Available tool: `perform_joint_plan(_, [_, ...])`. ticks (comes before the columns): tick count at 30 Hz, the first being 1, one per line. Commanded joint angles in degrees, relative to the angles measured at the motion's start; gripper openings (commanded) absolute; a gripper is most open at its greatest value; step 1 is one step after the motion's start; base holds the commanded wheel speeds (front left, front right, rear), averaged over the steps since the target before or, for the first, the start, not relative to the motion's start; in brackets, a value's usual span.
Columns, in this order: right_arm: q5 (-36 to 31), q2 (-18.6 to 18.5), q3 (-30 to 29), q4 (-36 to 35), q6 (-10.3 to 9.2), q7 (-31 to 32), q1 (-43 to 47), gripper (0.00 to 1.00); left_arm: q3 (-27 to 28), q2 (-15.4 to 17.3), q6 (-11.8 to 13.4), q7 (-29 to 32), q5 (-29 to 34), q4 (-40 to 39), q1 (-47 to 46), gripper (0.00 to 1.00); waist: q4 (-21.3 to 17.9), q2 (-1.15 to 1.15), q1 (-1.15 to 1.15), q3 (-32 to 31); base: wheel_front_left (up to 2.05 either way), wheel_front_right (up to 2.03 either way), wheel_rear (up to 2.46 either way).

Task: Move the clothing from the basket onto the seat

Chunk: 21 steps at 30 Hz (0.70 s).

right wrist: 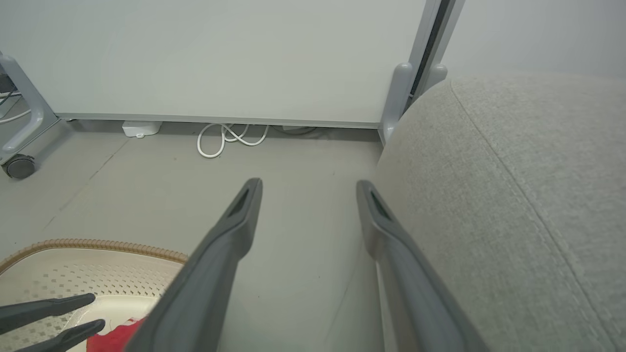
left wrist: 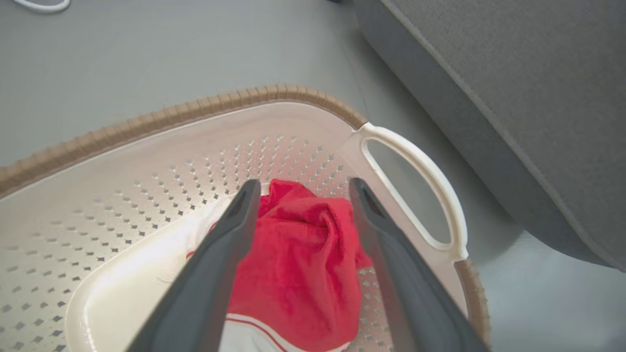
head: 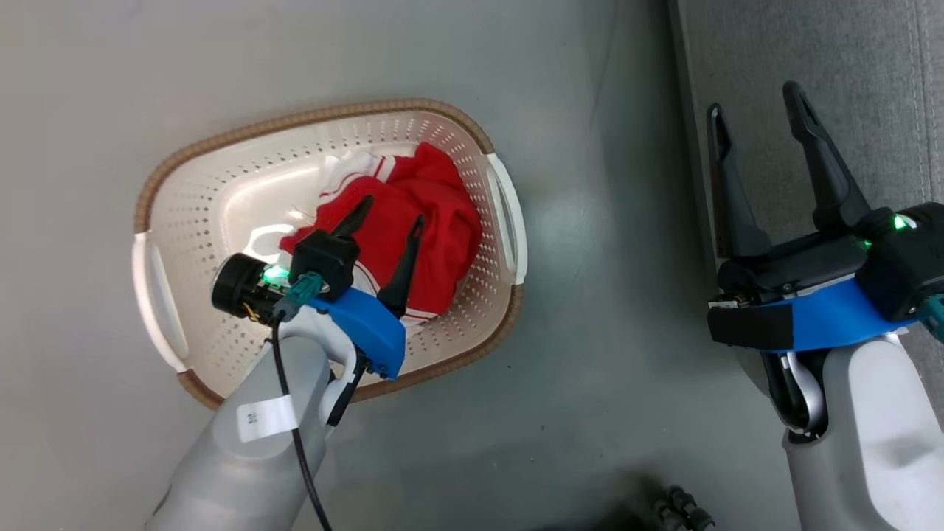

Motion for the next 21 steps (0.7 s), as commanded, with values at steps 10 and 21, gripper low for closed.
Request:
perform_joint_plan(10, [0.9,0.7,2.0,-0.5,0.01,-1.3,-2.0,1.0,-10.7,-0.7,-0.1,-0.2,-6.3,9.5,-7.1,1.0,-2.6,0.0,-0.01,5.2,0.0,0.0,0.0])
perform_joint_plan(21, [2.5,0.8,4.1,-1.3,0.01,-2.3,-2.1,1.0,-14.6,-1.9,-0.1,-0.1,-9.7,19.5,-12.1,1.0,-4.9,0.0,-0.01,8.2,0.0,0.0,0.0])
